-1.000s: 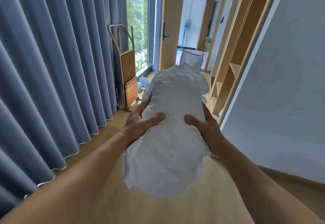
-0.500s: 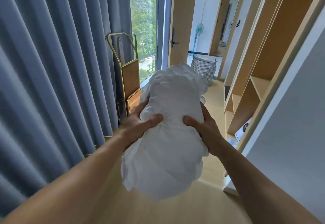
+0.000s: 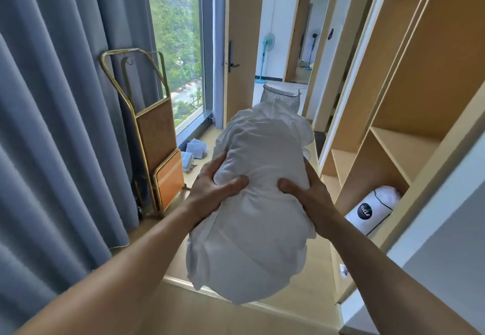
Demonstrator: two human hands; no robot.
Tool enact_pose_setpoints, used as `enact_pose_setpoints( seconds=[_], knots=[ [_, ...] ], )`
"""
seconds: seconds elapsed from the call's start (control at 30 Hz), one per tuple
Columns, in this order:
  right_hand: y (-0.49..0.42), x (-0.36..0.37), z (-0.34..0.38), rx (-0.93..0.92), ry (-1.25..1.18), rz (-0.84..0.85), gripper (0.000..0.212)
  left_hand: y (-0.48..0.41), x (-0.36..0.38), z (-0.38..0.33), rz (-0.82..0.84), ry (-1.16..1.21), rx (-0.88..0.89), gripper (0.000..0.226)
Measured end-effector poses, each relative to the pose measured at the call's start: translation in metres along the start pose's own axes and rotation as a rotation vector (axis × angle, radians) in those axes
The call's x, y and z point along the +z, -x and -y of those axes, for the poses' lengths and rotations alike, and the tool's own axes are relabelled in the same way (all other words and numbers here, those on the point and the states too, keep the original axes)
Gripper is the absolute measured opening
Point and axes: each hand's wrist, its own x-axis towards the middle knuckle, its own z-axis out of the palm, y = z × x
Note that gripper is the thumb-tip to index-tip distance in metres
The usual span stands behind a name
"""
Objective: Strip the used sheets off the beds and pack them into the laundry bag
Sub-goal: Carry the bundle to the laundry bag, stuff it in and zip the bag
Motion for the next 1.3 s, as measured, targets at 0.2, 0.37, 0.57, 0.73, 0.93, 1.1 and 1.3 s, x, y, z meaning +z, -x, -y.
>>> enact_pose_setpoints(
  seconds=[0.2,0.37,0.57,0.73,0.93,1.1,1.3],
  knots=[
    [-0.101,-0.023,-0.019,0.031,-0.002,-0.060,0.100,-0.117,0.028,0.020,0.065,-0.028,0.001,0.103],
    [-0.209,-0.054,-0.043,0.020,-0.021,-0.064,0.101,-0.227,0.064,0.039,0.081,-0.034,0.007,0.101],
    [-0.330,-0.097,-0.045,0.005,-0.024,-0.054,0.102,-0.345,0.100,0.031,0.098,0.000,0.029,0.078],
    [-0.424,-0.111,-0.051,0.005,-0.041,-0.032,0.100,-0.427,0.113,0.031,0.068,-0.012,0.035,0.057],
    [-0.549,-0.114,-0.066,0.012,-0.053,-0.023,0.105,-0.557,0.119,0.064,0.064,0.023,0.072,0.077],
    [-0.666,-0.112,-0.067,-0.014,-0.040,-0.086,0.102,-0.685,0.119,0.079,0.100,0.043,0.153,0.071],
    [-0.777,-0.116,-0.078,-0.020,-0.052,-0.159,0.094,-0.821,0.126,0.093,0.189,0.007,0.194,0.082]
  ],
)
